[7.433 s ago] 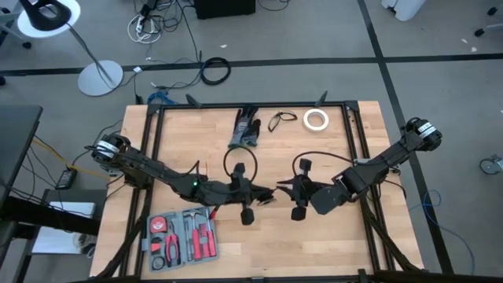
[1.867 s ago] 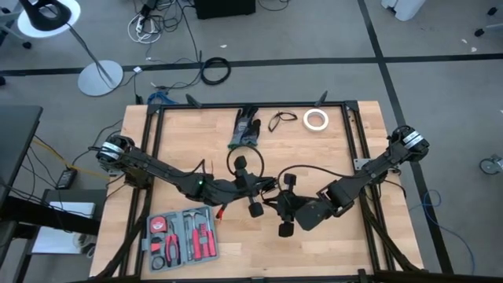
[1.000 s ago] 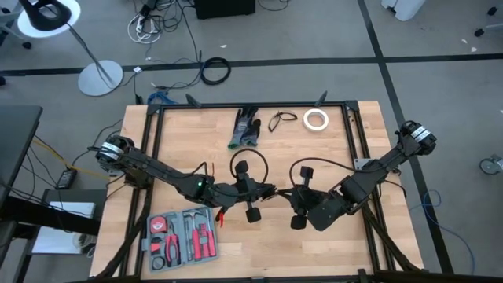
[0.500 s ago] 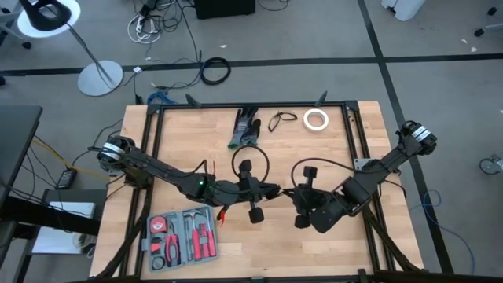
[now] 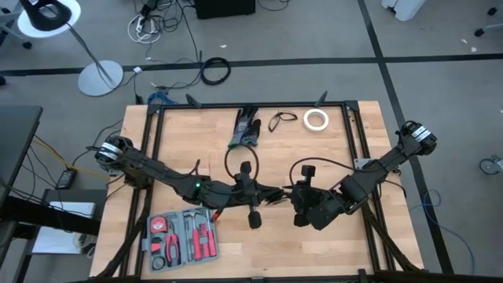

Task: Coil cords
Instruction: Coil the black wire into a spool

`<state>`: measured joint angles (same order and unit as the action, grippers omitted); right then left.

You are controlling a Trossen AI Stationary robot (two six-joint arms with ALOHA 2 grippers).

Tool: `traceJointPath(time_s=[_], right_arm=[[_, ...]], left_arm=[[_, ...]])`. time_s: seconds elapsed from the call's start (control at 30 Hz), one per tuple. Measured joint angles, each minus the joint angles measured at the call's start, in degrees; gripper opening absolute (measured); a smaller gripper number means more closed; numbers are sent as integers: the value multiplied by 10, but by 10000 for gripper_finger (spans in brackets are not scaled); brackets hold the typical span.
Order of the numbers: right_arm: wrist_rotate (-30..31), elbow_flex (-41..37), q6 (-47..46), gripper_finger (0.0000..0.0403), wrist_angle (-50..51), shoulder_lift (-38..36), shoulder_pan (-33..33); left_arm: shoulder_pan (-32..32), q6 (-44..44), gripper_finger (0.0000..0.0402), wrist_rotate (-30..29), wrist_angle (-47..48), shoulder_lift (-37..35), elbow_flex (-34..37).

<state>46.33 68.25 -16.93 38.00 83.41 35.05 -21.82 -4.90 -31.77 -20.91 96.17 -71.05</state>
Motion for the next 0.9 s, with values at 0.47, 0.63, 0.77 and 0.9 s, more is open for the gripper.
traceJointPath(time_s=[0.47, 0.63, 0.77, 0.9], right_arm=[[2, 2, -68, 56, 33, -1, 9], [-4, 2, -184, 47, 150, -5, 20], [-20, 2, -210, 43, 157, -5, 35], [-22, 2, -207, 41, 116, -5, 53]], left_arm=[[-4, -2, 0, -31, 27, 11, 2], [-4, -38, 0, -31, 98, 11, 2], [-3, -46, 0, -31, 109, 17, 2], [-1, -46, 0, -36, 110, 20, 2]])
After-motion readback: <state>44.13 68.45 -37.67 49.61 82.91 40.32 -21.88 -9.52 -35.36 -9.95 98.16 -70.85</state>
